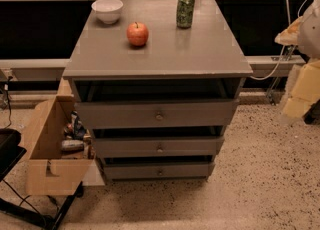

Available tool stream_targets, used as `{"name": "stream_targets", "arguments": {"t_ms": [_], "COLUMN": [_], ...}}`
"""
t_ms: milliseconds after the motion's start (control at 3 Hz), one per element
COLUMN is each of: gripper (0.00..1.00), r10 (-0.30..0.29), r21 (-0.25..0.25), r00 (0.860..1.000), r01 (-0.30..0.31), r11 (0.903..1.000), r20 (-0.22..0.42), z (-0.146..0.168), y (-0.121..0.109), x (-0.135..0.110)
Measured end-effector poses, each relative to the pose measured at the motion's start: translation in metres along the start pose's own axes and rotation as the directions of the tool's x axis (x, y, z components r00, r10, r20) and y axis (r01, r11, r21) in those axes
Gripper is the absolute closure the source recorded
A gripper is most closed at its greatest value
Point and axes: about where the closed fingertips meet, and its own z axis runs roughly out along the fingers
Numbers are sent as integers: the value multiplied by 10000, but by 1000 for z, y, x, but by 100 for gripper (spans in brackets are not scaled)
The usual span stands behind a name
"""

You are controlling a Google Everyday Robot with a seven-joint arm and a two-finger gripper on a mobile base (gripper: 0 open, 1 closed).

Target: Open middle drawer

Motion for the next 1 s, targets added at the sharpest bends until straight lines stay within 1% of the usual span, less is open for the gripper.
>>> {"name": "stream_targets", "arguments": {"t_ms": [333, 667, 1000], "gripper": [0, 0, 0], "r10": [-10, 61, 311], "r21": [35, 132, -4], "r00": [10000, 9996, 9952], "r01": [10, -65, -312], "r11": [10000, 9999, 9995], "r20": [11, 272, 924], "z": [-1, 23, 73], "y": [0, 6, 37], "x": [0, -3, -5]}}
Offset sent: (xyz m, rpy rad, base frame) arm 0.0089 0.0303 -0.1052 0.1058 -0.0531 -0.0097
